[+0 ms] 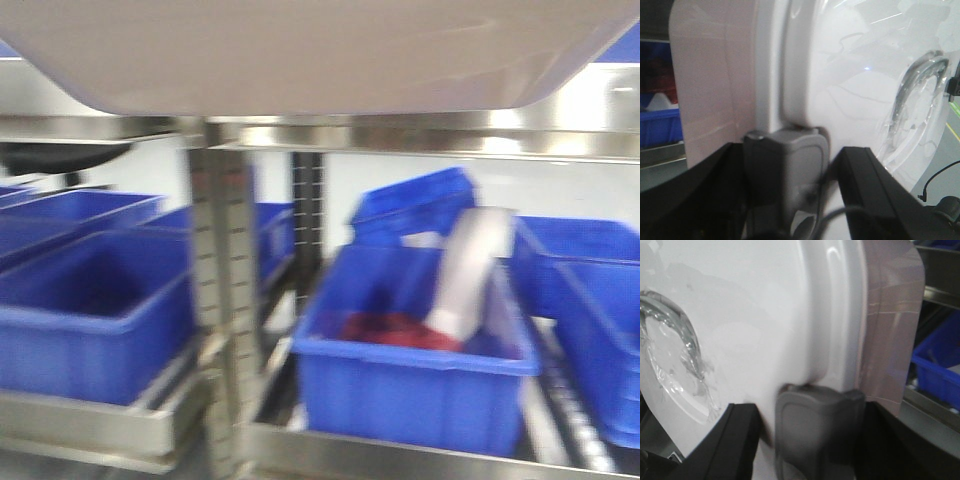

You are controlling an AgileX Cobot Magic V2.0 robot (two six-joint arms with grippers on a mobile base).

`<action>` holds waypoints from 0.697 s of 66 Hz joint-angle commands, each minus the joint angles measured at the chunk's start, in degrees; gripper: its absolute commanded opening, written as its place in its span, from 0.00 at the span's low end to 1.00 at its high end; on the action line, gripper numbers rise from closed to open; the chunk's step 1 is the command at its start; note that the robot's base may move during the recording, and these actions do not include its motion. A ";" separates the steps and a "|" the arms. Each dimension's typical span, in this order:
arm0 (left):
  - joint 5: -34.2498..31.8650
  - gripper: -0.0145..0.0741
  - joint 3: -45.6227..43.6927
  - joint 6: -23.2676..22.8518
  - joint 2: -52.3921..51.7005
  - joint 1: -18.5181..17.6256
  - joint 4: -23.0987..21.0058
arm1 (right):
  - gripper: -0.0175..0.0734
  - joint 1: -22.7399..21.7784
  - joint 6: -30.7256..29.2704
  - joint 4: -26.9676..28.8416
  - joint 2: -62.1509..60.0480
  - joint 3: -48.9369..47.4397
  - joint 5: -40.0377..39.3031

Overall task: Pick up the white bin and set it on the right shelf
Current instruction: 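Approach the steel shelf and raise the bin above the shelf rail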

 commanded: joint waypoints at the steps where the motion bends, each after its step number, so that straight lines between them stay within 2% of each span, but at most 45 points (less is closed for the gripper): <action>1: 3.63 0.43 -1.99 0.86 -0.72 -0.95 -11.16 | 0.63 0.66 -0.49 11.68 -0.65 -2.07 5.21; 46: 3.63 0.43 -1.99 0.86 -0.72 -0.95 -11.16 | 0.63 0.66 -0.49 11.68 -0.54 -2.07 5.20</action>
